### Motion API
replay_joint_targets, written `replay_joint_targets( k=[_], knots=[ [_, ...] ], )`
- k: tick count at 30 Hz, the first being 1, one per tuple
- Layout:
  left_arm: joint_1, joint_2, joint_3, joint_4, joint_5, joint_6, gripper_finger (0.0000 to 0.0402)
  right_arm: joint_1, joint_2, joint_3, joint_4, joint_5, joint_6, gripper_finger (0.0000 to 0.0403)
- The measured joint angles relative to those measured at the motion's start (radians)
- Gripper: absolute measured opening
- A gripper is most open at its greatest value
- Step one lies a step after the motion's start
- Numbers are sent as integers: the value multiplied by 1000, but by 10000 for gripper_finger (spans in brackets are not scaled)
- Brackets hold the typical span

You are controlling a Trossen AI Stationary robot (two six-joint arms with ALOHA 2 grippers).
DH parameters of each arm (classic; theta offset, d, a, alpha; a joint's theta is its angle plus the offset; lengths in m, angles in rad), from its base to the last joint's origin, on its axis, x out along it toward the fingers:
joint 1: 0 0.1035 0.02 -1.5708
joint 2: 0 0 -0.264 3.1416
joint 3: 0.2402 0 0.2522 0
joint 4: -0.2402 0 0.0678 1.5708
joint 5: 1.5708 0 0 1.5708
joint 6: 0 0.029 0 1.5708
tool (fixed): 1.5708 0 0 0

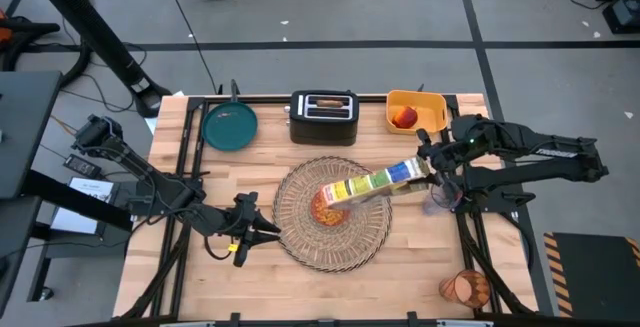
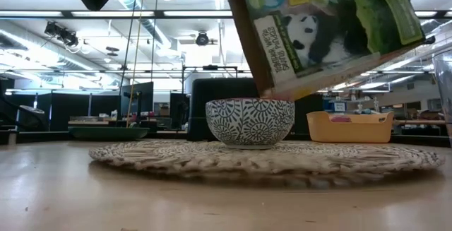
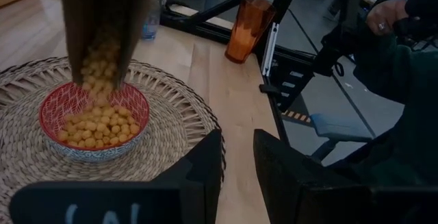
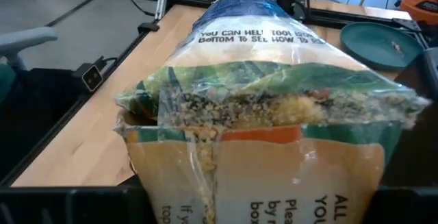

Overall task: Arrange a breakfast setting
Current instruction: Pour the cereal from the yellow cereal box into the red bowl

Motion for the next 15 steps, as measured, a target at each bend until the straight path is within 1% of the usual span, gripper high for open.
replay_joint_targets(
  k=[7,11,15],
  knots=[
    [0,0,0,1,0,3,94,2,3,0,4,-5,-5,174],
    [0,0,0,1,0,2,94,12,3,0,17,-43,-4,174],
    [0,0,0,1,0,2,94,12,3,0,-4,11,-2,174]
  ],
)
